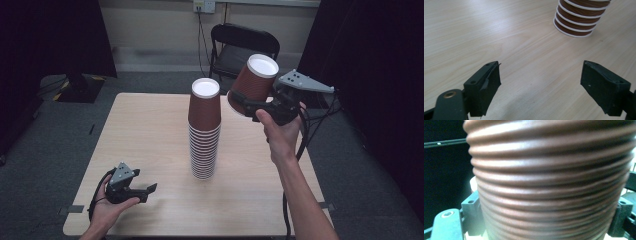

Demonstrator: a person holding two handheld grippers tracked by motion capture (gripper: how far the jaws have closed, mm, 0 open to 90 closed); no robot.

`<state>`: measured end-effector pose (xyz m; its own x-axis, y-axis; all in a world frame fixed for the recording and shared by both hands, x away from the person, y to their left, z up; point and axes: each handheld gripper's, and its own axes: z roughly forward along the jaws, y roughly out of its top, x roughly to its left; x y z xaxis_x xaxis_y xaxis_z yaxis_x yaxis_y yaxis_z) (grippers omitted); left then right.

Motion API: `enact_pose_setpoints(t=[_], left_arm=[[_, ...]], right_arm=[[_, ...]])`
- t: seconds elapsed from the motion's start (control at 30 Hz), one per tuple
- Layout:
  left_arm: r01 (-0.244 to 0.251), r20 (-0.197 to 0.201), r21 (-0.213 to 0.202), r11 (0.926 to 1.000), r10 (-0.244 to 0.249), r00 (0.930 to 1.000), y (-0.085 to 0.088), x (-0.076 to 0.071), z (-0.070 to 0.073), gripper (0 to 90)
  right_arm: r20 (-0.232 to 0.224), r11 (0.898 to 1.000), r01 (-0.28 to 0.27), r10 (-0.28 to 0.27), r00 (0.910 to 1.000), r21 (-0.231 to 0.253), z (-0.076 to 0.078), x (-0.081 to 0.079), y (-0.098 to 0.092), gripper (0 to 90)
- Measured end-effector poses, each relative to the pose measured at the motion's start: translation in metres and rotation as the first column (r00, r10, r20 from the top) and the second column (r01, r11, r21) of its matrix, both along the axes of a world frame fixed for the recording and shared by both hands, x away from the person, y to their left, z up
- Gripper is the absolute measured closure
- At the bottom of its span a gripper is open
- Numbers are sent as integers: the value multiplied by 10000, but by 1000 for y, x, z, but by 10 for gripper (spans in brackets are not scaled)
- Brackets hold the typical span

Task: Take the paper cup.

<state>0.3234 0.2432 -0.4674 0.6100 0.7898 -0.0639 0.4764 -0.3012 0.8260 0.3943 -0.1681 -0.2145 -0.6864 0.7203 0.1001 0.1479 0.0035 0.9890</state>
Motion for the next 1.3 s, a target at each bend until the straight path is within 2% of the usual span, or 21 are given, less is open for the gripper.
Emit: enact_pose_setpoints(t=[0.03, 0.13, 0.2, 0.33, 0.53, 0.67, 0.87, 1.1, 1.23, 1.3], left_arm=[[-14, 50, 9, 10000, 14, 10000, 0, 0, 0, 160], [-128, 267, -508, 9986, 142, 9995, 0, -2, 1, 166], [-53, 477, -741, 9972, 88, 9988, -1, -4, 3, 226], [117, 722, -989, 9950, -45, 9974, -4, -5, 4, 215], [284, 903, -1214, 9922, -174, 9958, -7, -6, 4, 234], [336, 998, -1247, 9916, -212, 9948, -9, -6, 5, 227], [392, 1022, -1820, 9825, -207, 9946, -9, -7, 10, 228], [499, 1094, -1831, 9818, -300, 9935, -11, -8, 12, 236], [556, 1002, -1667, 9844, -392, 9942, -15, -8, 13, 238], [693, 1083, -1623, 9843, -520, 9928, -17, -8, 14, 240]], right_arm=[[-71, 10000, -9, 9, 10000, 17, -4, 0, -1, 138], [-237, 10000, -9, 9, 9997, 23, -12, -1, -5, 138], [-286, 10000, 60, -60, 9996, -4, -16, -2, -8, 138], [-492, 9999, 126, -129, 9987, -77, -26, -4, -14, 138], [-790, 9999, 120, -122, 9968, -29, -40, -8, -18, 138], [-1189, 9999, 101, -99, 9929, 11, -54, -10, -21, 138], [-1552, 9996, 16, 28, 9879, 281, -69, -11, -23, 138], [-2191, 9979, 64, 77, 9757, 638, -91, -12, -29, 138], [-2468, 9967, 11, 191, 9689, 814, -104, -15, -30, 138], [-2523, 9967, 17, 191, 9675, 817, -108, -18, -31, 138]])
